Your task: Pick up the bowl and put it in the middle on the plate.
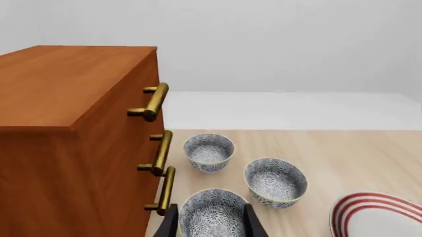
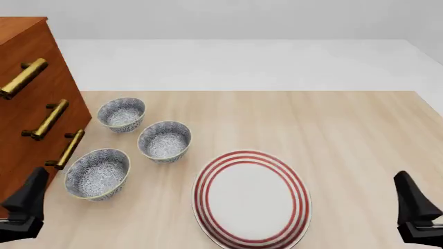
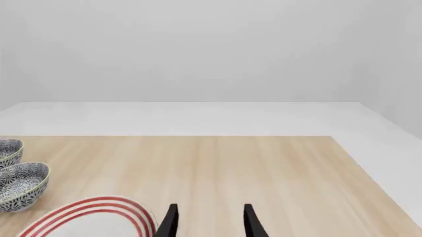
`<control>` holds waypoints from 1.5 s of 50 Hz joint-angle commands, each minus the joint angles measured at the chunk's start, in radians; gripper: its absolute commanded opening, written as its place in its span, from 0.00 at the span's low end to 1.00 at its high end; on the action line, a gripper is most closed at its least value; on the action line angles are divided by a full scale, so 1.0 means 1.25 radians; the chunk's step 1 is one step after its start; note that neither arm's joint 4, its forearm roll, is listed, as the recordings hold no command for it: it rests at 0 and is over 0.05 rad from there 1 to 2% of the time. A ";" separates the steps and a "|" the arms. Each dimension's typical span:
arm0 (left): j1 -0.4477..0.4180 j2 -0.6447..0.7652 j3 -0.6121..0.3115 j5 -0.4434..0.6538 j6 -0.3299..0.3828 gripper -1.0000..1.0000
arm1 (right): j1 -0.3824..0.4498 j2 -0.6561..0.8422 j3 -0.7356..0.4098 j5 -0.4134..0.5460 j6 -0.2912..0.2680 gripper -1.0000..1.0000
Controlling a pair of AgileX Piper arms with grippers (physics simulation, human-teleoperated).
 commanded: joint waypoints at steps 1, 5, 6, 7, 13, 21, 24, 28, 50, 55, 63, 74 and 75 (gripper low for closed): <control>-0.020 -0.042 0.012 -0.037 0.032 1.00 | 0.000 0.003 -0.003 0.001 0.000 1.00; -0.017 -0.043 -0.020 -0.024 0.025 1.00 | 0.000 0.004 -0.004 0.002 0.001 1.00; -0.018 -0.044 -0.027 -0.019 0.028 1.00 | 0.000 0.005 -0.002 -0.001 0.001 1.00; -0.022 -0.044 -0.026 -0.020 0.029 1.00 | 0.000 0.005 -0.002 -0.001 0.001 1.00; -0.059 -0.043 -0.053 0.006 0.053 1.00 | 0.000 0.004 -0.003 0.000 0.001 1.00; -0.119 -0.041 -0.108 0.085 0.083 1.00 | 0.000 0.007 -0.002 -0.002 0.001 1.00; -0.145 -0.027 -0.136 0.106 0.059 1.00 | 0.000 0.010 -0.001 -0.006 0.002 1.00; -0.135 0.005 -0.198 0.135 0.030 1.00 | 0.000 0.009 -0.001 -0.006 0.001 1.00; -0.343 0.249 -0.420 0.254 0.095 1.00 | -0.001 0.004 -0.001 0.000 0.002 1.00; -0.416 0.322 -0.419 0.245 0.150 1.00 | -0.001 0.006 -0.001 -0.002 0.001 1.00; -0.448 0.438 -0.411 0.234 0.166 1.00 | -0.001 0.004 -0.002 0.001 0.002 1.00; -0.373 0.545 -0.375 0.162 0.310 1.00 | -0.001 0.005 -0.002 0.000 0.002 1.00; -0.390 0.559 -0.382 0.153 0.305 1.00 | -0.001 0.007 -0.002 -0.003 0.002 1.00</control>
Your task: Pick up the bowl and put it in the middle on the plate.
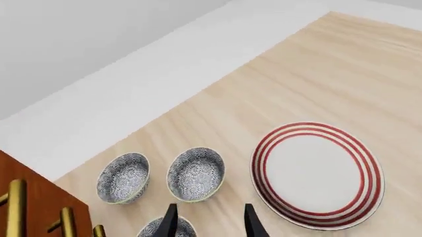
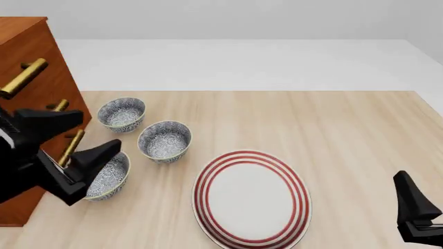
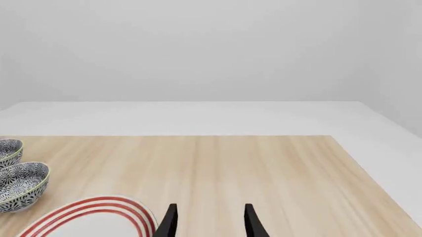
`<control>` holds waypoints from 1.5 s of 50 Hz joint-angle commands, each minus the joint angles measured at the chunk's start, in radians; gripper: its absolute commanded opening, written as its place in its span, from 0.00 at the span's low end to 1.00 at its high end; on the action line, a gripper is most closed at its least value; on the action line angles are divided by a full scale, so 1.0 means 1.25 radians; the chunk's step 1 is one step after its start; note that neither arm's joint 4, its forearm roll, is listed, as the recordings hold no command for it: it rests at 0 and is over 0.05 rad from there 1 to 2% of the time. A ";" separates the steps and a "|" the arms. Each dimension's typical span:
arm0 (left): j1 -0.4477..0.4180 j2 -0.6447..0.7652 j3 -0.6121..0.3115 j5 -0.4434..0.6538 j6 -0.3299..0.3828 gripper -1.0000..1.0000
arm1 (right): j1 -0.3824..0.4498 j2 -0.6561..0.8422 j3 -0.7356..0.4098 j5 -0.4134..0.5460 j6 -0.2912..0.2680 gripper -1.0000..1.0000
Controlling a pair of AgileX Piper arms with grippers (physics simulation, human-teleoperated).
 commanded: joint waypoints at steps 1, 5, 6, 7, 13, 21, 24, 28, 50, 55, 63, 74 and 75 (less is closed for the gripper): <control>0.010 0.117 0.010 -0.050 0.099 1.00 | 0.000 0.000 0.000 0.000 0.000 1.00; -0.009 0.163 -0.004 -0.059 0.101 1.00 | 0.000 0.001 0.001 -0.002 0.000 1.00; -0.013 0.177 -0.006 -0.064 0.108 1.00 | 0.000 0.001 0.001 -0.003 0.000 1.00; -0.016 0.185 -0.008 -0.066 0.108 1.00 | 0.000 0.002 0.002 -0.004 0.000 1.00; -0.047 0.257 -0.029 -0.069 0.110 1.00 | 0.000 -0.002 0.000 0.001 0.000 1.00; -0.069 0.326 -0.045 -0.090 0.122 1.00 | 0.000 -0.002 0.000 0.001 -0.001 1.00; -0.063 0.336 -0.060 -0.086 0.121 1.00 | 0.000 -0.002 0.000 0.001 -0.001 1.00; -0.071 0.376 -0.064 -0.088 0.137 1.00 | 0.000 -0.002 0.000 0.001 -0.001 1.00; 0.004 0.480 -0.033 -0.129 0.277 1.00 | 0.000 -0.002 0.000 0.001 -0.001 1.00; 0.018 0.493 -0.038 -0.132 0.296 1.00 | 0.000 -0.002 0.000 0.001 0.000 1.00; 0.037 0.539 -0.029 -0.181 0.356 1.00 | 0.000 -0.002 0.000 0.001 0.000 1.00; 0.047 0.601 -0.025 -0.245 0.384 1.00 | 0.000 -0.002 0.000 0.001 0.000 1.00; 0.049 0.609 -0.025 -0.251 0.384 1.00 | 0.000 -0.002 0.000 0.001 -0.001 1.00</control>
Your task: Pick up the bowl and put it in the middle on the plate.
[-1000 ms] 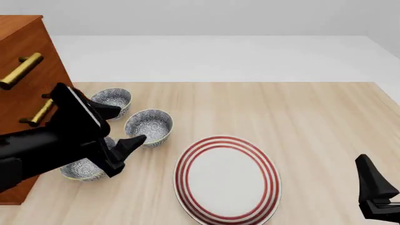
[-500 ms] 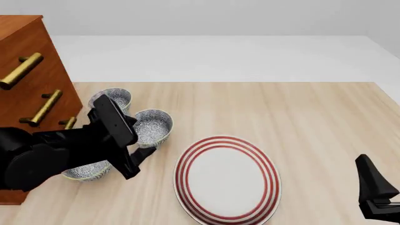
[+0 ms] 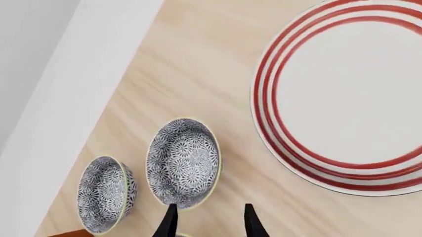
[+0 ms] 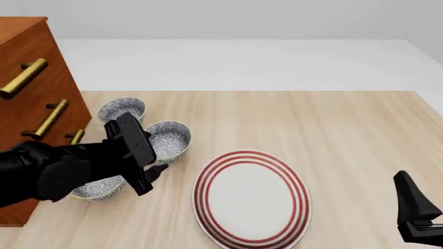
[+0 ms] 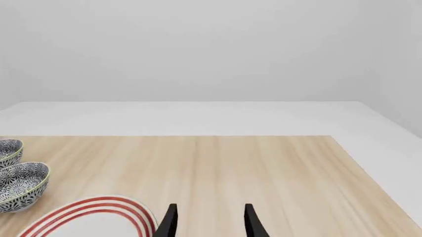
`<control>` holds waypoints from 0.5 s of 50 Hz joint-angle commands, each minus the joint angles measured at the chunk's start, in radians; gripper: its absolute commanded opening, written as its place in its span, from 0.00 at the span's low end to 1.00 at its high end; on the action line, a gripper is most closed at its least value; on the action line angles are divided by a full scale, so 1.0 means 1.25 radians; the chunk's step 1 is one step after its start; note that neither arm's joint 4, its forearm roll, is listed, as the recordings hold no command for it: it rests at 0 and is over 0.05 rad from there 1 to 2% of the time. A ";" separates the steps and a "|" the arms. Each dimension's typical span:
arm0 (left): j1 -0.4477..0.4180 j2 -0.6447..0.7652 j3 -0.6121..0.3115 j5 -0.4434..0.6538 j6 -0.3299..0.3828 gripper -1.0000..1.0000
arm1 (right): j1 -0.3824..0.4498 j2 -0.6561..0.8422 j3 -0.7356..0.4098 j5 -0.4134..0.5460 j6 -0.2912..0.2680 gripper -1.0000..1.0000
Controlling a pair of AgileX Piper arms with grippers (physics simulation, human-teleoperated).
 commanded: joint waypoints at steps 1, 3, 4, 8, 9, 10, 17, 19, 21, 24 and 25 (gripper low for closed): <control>0.017 0.068 0.008 -0.060 0.038 1.00 | 0.000 0.000 0.000 0.000 0.000 1.00; 0.020 0.077 0.013 -0.068 0.046 1.00 | 0.000 0.000 0.000 0.000 0.000 1.00; 0.022 0.082 0.015 -0.070 0.048 1.00 | 0.000 0.000 0.000 0.000 0.000 1.00; 0.026 0.106 0.014 -0.087 0.053 1.00 | 0.000 0.000 0.000 0.000 0.000 1.00; 0.028 0.109 0.012 -0.087 0.052 1.00 | 0.000 0.000 0.000 0.000 0.000 1.00; 0.028 0.113 0.010 -0.089 0.052 1.00 | 0.000 0.000 0.000 0.000 0.000 1.00; 0.037 0.146 -0.013 -0.097 0.053 1.00 | 0.000 0.000 0.000 0.000 0.000 1.00; 0.053 0.142 -0.016 -0.105 0.066 1.00 | 0.000 0.000 0.000 0.000 0.000 1.00; 0.048 0.148 -0.020 -0.101 0.066 1.00 | 0.000 0.000 0.000 0.000 0.000 1.00; 0.045 0.160 -0.019 -0.105 0.067 1.00 | 0.000 0.000 0.000 0.000 0.000 1.00; 0.046 0.168 -0.019 -0.107 0.070 1.00 | 0.000 0.000 0.000 0.000 0.000 1.00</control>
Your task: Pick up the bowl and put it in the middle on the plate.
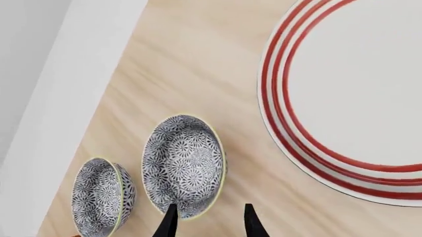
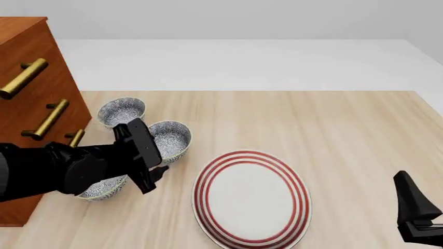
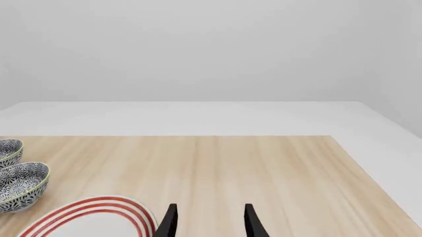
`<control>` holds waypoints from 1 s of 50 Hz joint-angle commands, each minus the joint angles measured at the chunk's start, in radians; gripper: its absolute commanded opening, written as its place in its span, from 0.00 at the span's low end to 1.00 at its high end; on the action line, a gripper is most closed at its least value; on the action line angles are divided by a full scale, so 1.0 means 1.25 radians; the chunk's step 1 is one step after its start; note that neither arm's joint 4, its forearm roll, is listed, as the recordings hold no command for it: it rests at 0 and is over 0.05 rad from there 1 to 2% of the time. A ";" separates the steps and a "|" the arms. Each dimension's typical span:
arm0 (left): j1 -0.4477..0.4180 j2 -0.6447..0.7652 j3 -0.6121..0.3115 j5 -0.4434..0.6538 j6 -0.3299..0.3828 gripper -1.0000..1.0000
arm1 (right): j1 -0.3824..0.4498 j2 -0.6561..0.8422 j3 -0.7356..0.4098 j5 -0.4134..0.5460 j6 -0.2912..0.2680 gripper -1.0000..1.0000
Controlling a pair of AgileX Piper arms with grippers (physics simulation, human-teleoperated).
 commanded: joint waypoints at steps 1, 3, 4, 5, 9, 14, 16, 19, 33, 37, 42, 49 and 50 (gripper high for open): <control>0.014 0.052 -0.009 -0.027 0.022 1.00 | 0.000 0.000 0.000 0.000 0.000 1.00; 0.020 0.060 -0.010 -0.036 0.029 1.00 | 0.000 0.000 0.000 0.000 0.000 1.00; 0.022 0.063 -0.012 -0.039 0.031 1.00 | 0.000 0.000 0.000 0.000 0.000 1.00; 0.023 0.066 -0.012 -0.041 0.032 1.00 | 0.000 0.000 0.000 0.000 0.000 1.00; 0.049 0.089 -0.002 -0.069 0.048 1.00 | 0.000 0.000 0.000 0.000 0.000 1.00; 0.047 0.105 -0.004 -0.085 0.057 1.00 | 0.000 -0.001 0.000 -0.003 -0.003 1.00; 0.049 0.107 -0.010 -0.082 0.058 1.00 | 0.000 -0.001 0.000 -0.004 -0.004 1.00; 0.041 0.121 -0.020 -0.080 0.056 1.00 | 0.000 0.000 0.001 -0.005 -0.004 1.00; 0.040 0.177 -0.040 -0.099 0.083 1.00 | 0.000 0.000 0.001 -0.005 -0.004 1.00; 0.038 0.190 -0.039 -0.108 0.084 1.00 | 0.000 0.000 0.001 -0.007 -0.004 1.00; 0.039 0.201 -0.048 -0.104 0.081 1.00 | 0.000 0.000 0.001 -0.006 -0.004 1.00; 0.029 0.220 -0.068 -0.072 0.077 1.00 | 0.000 0.001 0.001 -0.007 -0.004 1.00; 0.028 0.222 -0.071 -0.065 0.076 1.00 | 0.000 0.000 0.001 -0.006 -0.004 1.00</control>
